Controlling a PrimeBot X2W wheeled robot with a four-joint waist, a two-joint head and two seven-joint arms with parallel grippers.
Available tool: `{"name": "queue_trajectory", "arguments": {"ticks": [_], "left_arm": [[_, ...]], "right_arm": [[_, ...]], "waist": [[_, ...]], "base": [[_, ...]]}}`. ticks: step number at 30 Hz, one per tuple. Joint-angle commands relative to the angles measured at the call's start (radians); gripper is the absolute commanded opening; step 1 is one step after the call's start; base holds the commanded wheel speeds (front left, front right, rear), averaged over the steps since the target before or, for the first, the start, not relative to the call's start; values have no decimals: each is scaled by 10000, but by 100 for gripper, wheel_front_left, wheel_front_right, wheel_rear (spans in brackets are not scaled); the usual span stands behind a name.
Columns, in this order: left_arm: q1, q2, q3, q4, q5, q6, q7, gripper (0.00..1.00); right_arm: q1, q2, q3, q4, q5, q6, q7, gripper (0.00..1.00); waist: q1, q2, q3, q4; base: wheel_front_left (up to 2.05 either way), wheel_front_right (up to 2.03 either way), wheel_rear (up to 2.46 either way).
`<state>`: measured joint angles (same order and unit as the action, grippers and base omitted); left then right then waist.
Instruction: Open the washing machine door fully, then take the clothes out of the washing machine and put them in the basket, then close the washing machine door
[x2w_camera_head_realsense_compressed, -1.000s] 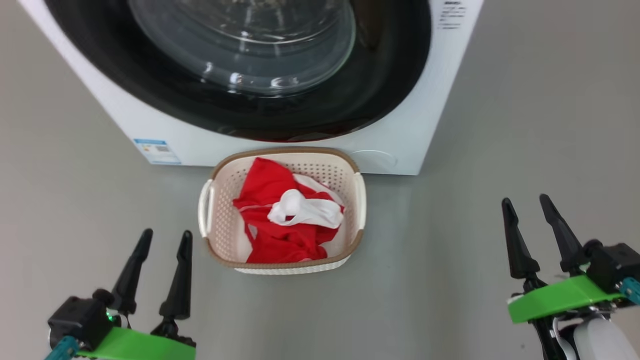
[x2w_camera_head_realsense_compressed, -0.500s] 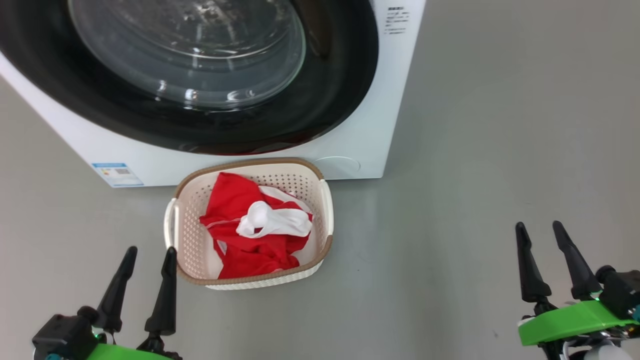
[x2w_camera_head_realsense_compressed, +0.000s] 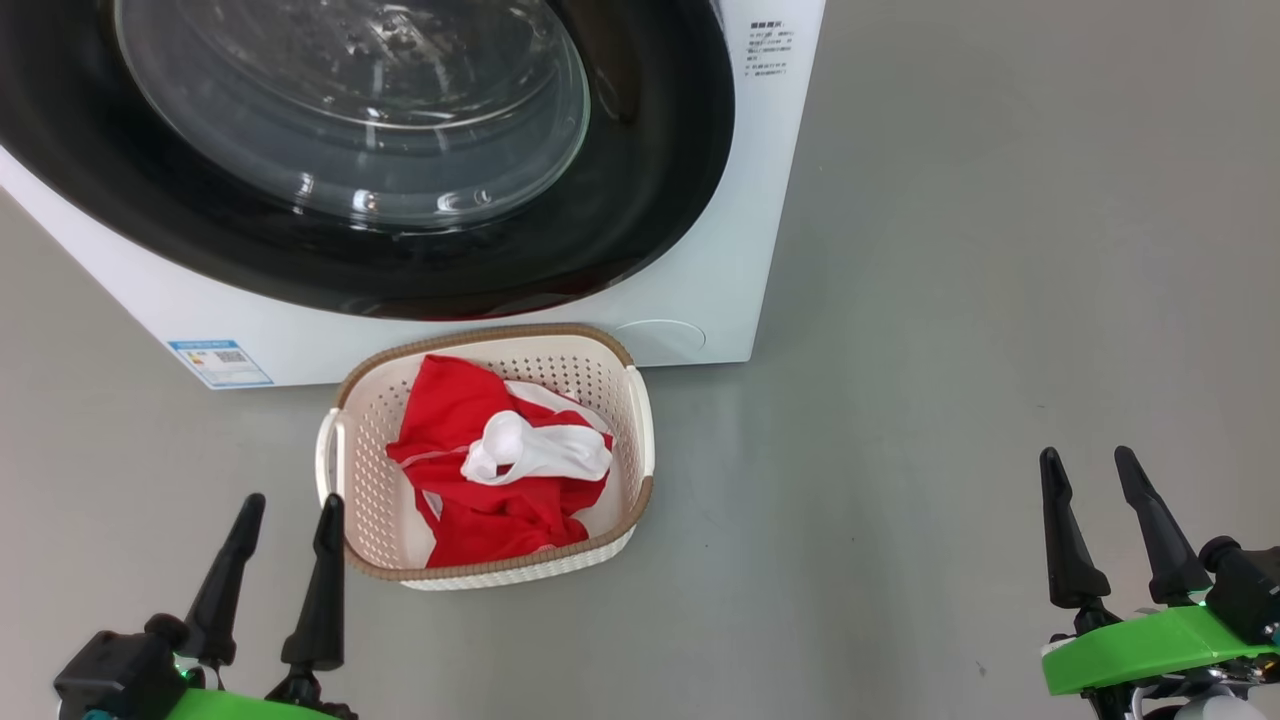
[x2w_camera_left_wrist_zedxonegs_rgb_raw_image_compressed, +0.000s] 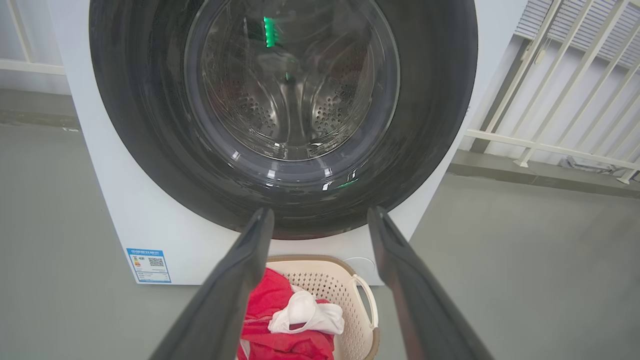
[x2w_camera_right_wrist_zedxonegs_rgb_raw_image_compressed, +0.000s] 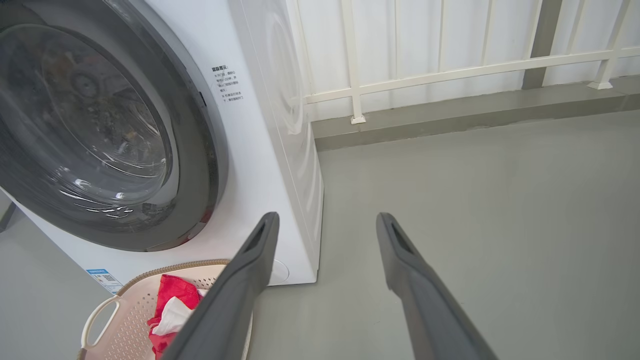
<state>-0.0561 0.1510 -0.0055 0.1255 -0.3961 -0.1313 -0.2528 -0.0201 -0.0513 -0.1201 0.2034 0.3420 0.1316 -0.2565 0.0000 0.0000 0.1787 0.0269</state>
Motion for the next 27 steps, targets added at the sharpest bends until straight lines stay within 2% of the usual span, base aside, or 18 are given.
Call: {"name": "queue_trajectory", "arguments": {"ticks": [1, 14, 15, 23, 27], "left_arm": [[-26, 223, 365, -263, 47, 6, -90, 100], [-25, 244, 499, -389, 33, 6, -90, 100], [1, 1, 119, -125, -1, 0, 0, 0], [34, -332, -21, 447, -298, 0, 126, 0], [43, -331, -8, 455, -713, 4, 218, 0]], "right_arm": [[-10, -54, 177, -273, -48, -9, -53, 100], [-27, -13, 216, -304, -29, -9, -53, 100], [0, 42, 9, -25, 3, 0, 0, 0], [14, 225, 76, 555, 314, 0, 75, 0], [13, 195, 107, 535, 746, -1, 173, 0]], "waist": [[0, 0, -16, 3], [0, 0, 43, -25], [0, 0, 45, -25], [2, 0, 30, -29], [23, 0, -72, -40]], "base": [[0, 0, 0], [0, 0, 0], [0, 0, 0], [0, 0, 0], [0, 0, 0]]}}
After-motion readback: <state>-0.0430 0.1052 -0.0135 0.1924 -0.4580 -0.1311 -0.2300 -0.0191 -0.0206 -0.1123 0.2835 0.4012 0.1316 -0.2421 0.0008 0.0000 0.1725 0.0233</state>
